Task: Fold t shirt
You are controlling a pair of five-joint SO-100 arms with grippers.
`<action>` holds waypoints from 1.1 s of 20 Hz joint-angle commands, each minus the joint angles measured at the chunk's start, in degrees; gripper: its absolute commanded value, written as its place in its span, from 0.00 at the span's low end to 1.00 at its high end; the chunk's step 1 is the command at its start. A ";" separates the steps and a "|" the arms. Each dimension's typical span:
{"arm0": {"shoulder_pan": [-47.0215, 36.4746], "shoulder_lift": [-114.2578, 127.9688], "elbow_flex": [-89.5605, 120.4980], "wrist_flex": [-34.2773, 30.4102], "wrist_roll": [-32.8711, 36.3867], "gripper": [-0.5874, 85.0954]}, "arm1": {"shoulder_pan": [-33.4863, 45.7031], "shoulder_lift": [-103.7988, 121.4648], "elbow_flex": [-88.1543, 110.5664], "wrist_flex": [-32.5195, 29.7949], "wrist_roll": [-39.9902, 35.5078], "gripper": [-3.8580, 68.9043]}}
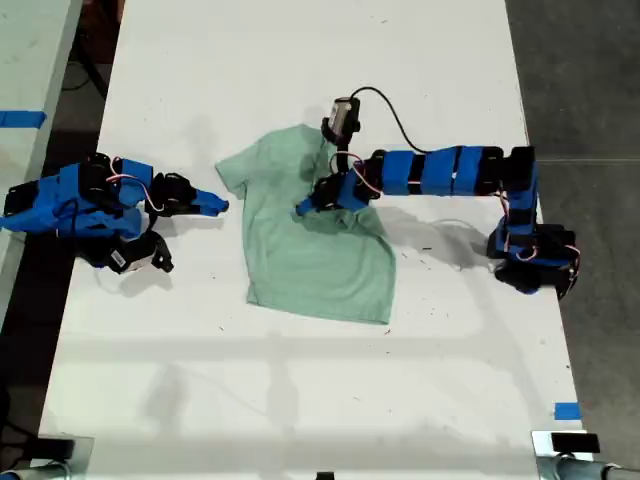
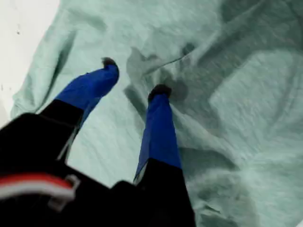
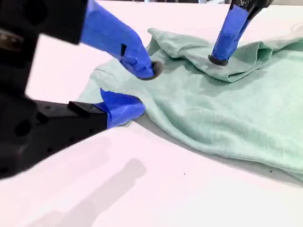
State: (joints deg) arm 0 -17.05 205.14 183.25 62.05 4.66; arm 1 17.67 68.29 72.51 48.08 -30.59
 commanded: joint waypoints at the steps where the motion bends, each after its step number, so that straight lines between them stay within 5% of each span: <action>1: 0.44 0.35 0.53 -0.26 -0.09 0.12 | -0.97 8.79 -5.54 6.33 -0.70 0.40; 7: 0.44 0.35 0.53 -0.26 -0.09 0.12 | 1.85 44.91 1.93 36.56 5.27 0.40; 9: 0.44 0.35 0.53 -0.26 -0.09 0.12 | 2.02 62.93 16.44 41.48 6.86 0.36; 11: 0.44 0.35 0.53 -0.26 -0.09 0.12 | -0.26 84.73 37.53 43.15 12.39 0.33; 13: 0.44 0.35 0.53 -0.26 -0.09 0.12 | -4.48 111.36 61.08 38.23 13.45 0.17; 15: 0.44 0.35 0.53 -0.26 -0.09 0.12 | -9.58 133.42 81.83 37.62 13.89 0.11; 18: 0.44 0.35 0.53 -0.26 -0.09 0.12 | -15.56 132.45 94.75 31.82 15.03 0.10; 20: 0.44 0.35 0.53 -0.26 -0.09 0.12 | -15.29 132.45 100.63 34.45 16.17 0.08; 22: 0.44 0.35 0.53 -0.26 -0.09 0.12 | -15.38 132.19 102.74 33.31 9.40 0.08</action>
State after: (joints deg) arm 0 -17.05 205.14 183.25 62.05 4.66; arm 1 2.46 199.95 172.97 82.35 -17.23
